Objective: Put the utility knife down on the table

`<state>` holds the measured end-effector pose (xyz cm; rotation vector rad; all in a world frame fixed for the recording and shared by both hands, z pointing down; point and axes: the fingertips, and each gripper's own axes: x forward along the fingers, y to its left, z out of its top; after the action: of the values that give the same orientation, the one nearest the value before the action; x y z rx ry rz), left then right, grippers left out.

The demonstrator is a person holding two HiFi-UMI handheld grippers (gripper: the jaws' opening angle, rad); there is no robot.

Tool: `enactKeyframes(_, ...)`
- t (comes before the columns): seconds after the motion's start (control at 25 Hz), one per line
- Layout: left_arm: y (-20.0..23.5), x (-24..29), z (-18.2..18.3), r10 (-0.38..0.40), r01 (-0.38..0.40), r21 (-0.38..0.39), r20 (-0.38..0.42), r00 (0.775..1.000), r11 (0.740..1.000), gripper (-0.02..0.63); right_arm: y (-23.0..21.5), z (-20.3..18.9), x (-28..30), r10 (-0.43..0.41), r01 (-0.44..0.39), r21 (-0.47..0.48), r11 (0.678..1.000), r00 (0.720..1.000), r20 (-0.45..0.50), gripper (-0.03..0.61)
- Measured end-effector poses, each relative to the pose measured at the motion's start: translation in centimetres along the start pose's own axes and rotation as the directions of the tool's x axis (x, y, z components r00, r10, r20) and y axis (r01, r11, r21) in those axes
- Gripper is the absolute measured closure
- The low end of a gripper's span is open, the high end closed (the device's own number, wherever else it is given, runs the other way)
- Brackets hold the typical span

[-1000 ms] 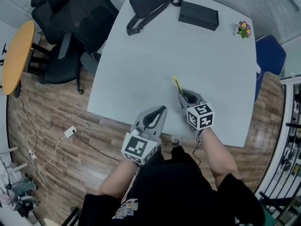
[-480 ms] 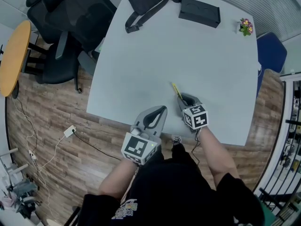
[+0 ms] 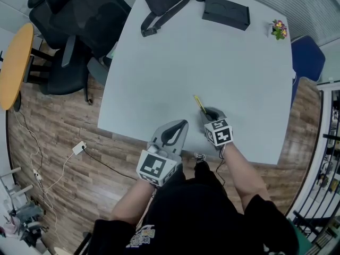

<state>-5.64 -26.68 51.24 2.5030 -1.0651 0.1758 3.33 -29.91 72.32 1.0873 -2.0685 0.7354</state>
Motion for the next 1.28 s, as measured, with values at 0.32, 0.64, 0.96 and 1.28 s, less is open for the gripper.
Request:
enactKeyframes(0.32, -0.5, 0.4, 0.0, 0.004, -0.004, 0.009, -0.004, 1.0, 1.0, 0.607, 0.1, 0.0, 0.1, 0.025, -0.025, -0.001, 1.0, 1.0, -0.009, 0.507)
enactKeyframes(0.64, -1.5, -0.1, 0.7, 0.025, -0.025, 0.032, 0.008, 1.0, 0.999, 0.607, 0.7, 0.9, -1.2, 0.054, -0.053, -0.018, 0.998, 0.998, 0.028, 0.46)
enactKeyframes(0.96, -4.0, -0.9, 2.2, 0.062, -0.065, 0.068, 0.048, 0.997, 0.996, 0.607, 1.6, 5.0, -6.5, 0.104, -0.096, -0.053, 0.994, 0.978, 0.182, 0.472)
enactKeyframes(1.28, -7.2, -2.1, 3.1, 0.118, -0.128, 0.091, 0.101, 0.988, 0.988, 0.607, 3.0, 8.2, -14.1, 0.172, -0.141, -0.113, 0.984, 0.919, 0.355, 0.531)
